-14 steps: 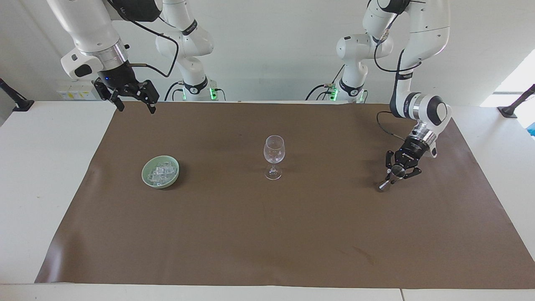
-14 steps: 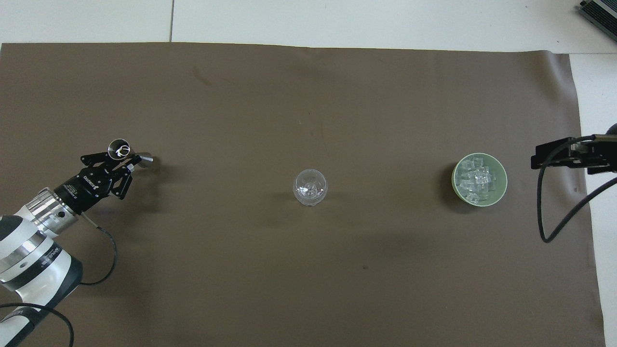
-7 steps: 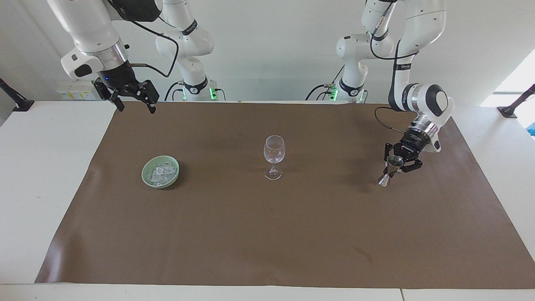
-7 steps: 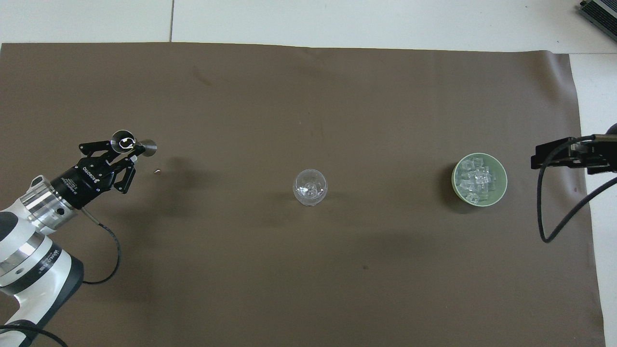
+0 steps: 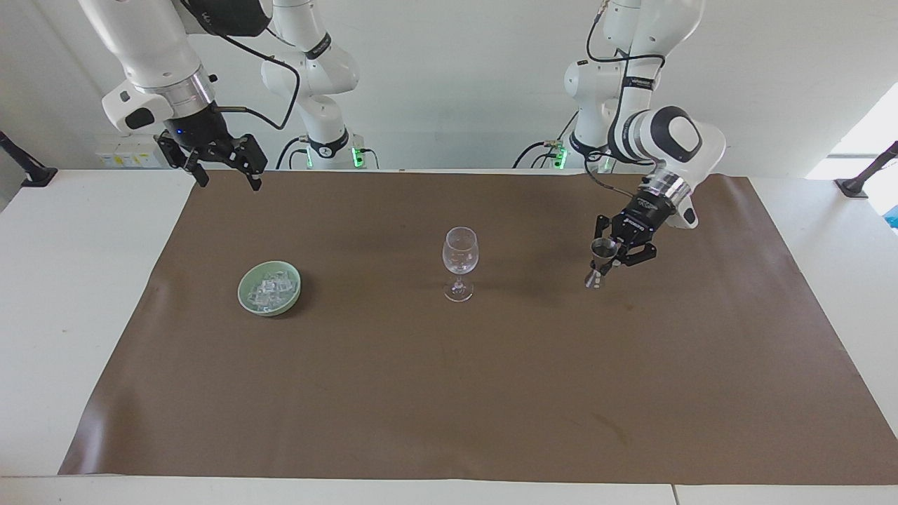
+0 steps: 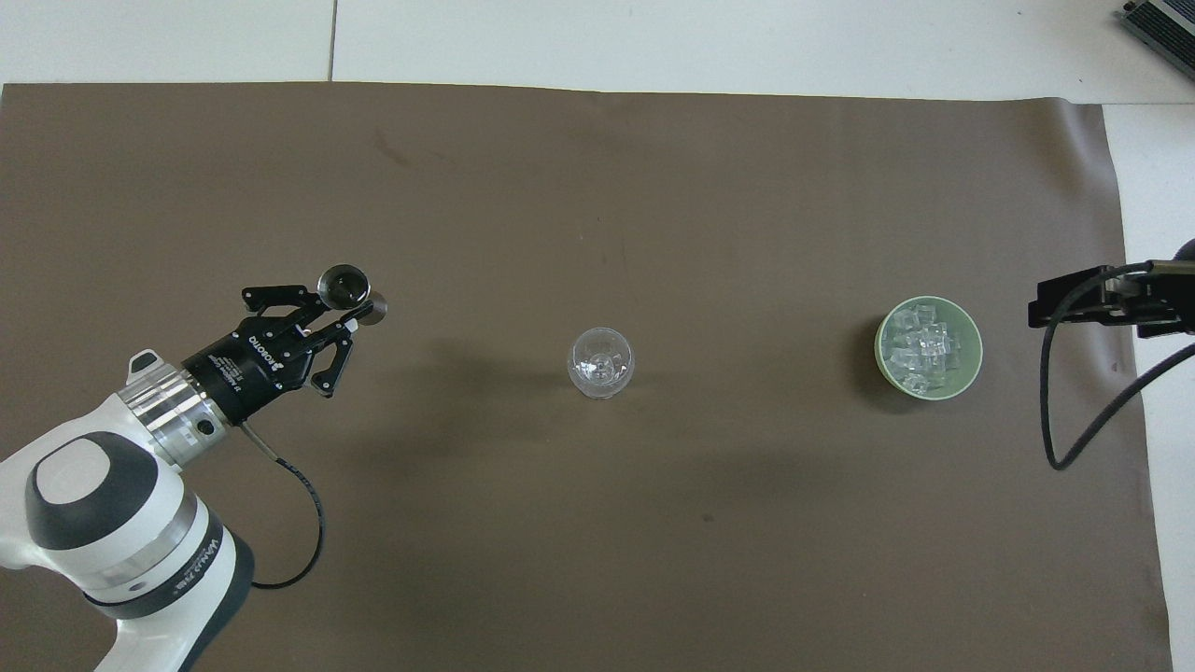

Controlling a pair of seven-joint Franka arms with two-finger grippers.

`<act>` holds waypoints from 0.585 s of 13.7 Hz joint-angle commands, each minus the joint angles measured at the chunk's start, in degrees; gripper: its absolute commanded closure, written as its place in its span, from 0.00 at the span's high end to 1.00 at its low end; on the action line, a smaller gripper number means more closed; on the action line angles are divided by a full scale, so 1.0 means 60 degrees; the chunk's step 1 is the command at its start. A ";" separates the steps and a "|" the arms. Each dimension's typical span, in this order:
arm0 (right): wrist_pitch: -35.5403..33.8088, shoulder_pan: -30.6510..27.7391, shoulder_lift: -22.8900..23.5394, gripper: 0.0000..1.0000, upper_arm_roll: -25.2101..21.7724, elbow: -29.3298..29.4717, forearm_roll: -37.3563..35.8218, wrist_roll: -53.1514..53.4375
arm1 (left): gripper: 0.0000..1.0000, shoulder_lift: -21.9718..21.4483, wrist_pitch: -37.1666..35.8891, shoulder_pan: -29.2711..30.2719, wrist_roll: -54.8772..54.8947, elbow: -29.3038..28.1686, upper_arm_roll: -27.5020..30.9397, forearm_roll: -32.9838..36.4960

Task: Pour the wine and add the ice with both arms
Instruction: 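Carry the jigger with the left gripper toward the clear glass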

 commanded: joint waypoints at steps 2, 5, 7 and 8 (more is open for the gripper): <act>-0.0039 -0.0060 -0.0218 1.00 0.0019 -0.0220 0.0182 0.0086 | 0.00 -0.0762 0.1853 -0.0065 -0.1575 -0.0055 -0.1814 -0.0119; -0.0039 -0.0060 -0.0218 1.00 0.0019 -0.0220 0.0182 0.0086 | 0.00 -0.0793 0.3113 -0.0080 -0.1798 0.0237 -0.3031 -0.0119; -0.0054 -0.0060 -0.0218 1.00 0.0019 -0.0220 0.0182 0.0086 | 0.00 -0.0705 0.3832 -0.0080 -0.1798 0.0457 -0.3604 -0.0119; -0.0039 -0.0060 -0.0218 1.00 0.0019 -0.0220 0.0182 0.0086 | 0.00 -0.0618 0.4184 -0.0080 -0.1798 0.0661 -0.3795 -0.0119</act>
